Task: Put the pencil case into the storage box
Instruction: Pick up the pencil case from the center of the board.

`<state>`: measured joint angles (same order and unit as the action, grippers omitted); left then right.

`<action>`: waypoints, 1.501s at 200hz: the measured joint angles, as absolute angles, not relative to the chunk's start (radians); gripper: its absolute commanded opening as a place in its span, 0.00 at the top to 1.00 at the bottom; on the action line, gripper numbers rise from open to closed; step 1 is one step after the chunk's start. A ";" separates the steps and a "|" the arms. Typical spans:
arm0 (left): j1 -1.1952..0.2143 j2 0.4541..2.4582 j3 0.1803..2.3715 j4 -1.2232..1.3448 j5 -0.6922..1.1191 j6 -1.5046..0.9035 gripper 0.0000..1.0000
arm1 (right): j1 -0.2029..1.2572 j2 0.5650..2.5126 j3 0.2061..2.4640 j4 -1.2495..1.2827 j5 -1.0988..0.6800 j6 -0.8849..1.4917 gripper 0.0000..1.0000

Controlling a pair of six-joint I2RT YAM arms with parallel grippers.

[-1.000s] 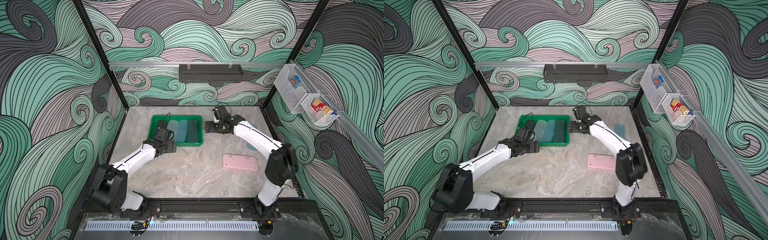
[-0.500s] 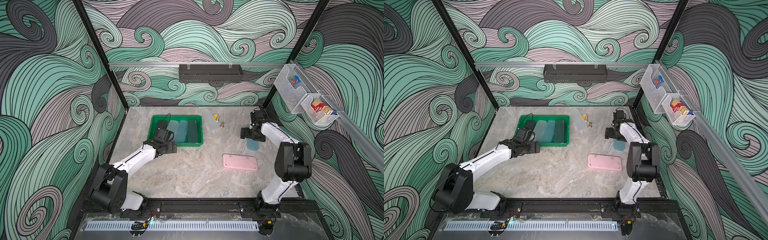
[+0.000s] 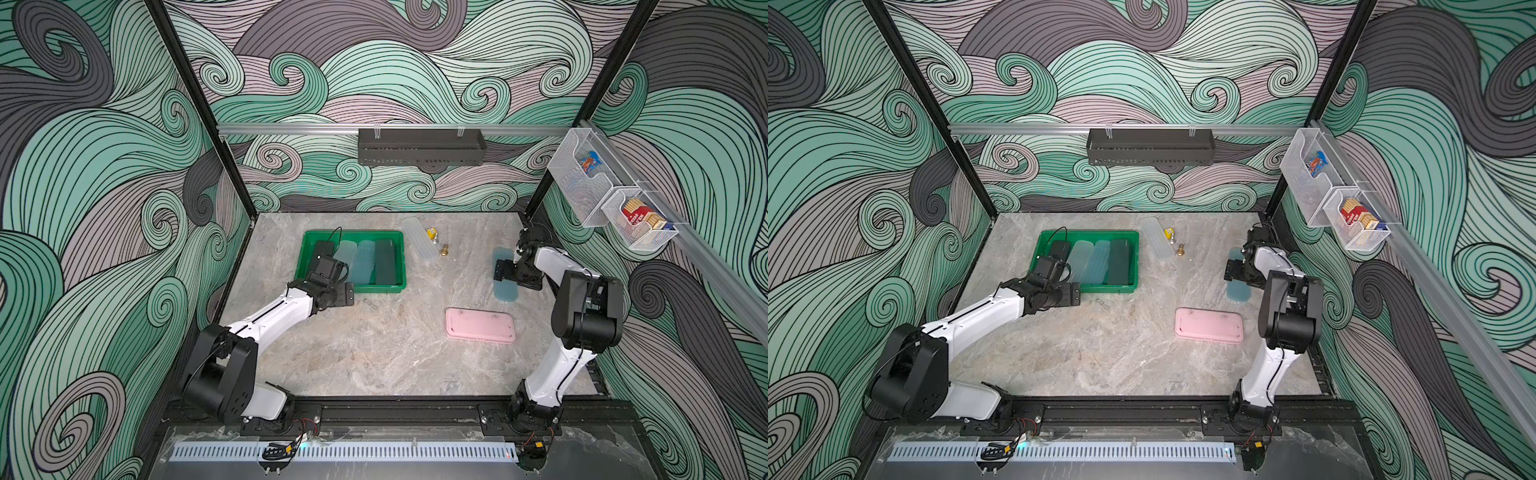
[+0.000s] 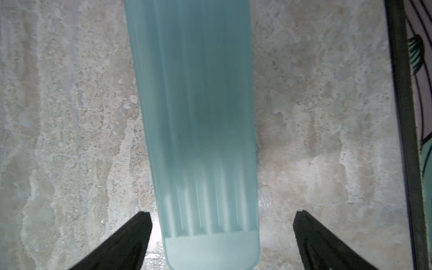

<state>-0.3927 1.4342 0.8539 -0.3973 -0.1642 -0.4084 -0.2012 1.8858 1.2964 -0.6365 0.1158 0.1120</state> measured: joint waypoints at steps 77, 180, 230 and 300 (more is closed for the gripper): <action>-0.393 1.452 0.854 -0.396 -0.164 -0.408 0.01 | -0.192 1.970 1.304 -0.614 0.109 0.105 0.01; -0.393 1.195 0.717 -0.273 -0.164 -0.394 0.01 | -0.137 1.982 1.325 -0.601 0.105 0.090 0.37; -0.393 1.141 0.732 -0.207 -0.167 -0.374 0.01 | -0.102 1.921 1.269 -0.593 0.069 0.101 0.38; -0.393 1.227 0.748 -0.232 -0.201 -0.377 0.01 | 0.013 1.636 1.230 -0.612 0.007 0.183 0.38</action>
<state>-0.3927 1.2270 0.7483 -0.2321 -0.2012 -0.3775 0.0132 1.6360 1.2301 -0.6121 0.0074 0.1825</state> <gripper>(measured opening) 0.987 0.690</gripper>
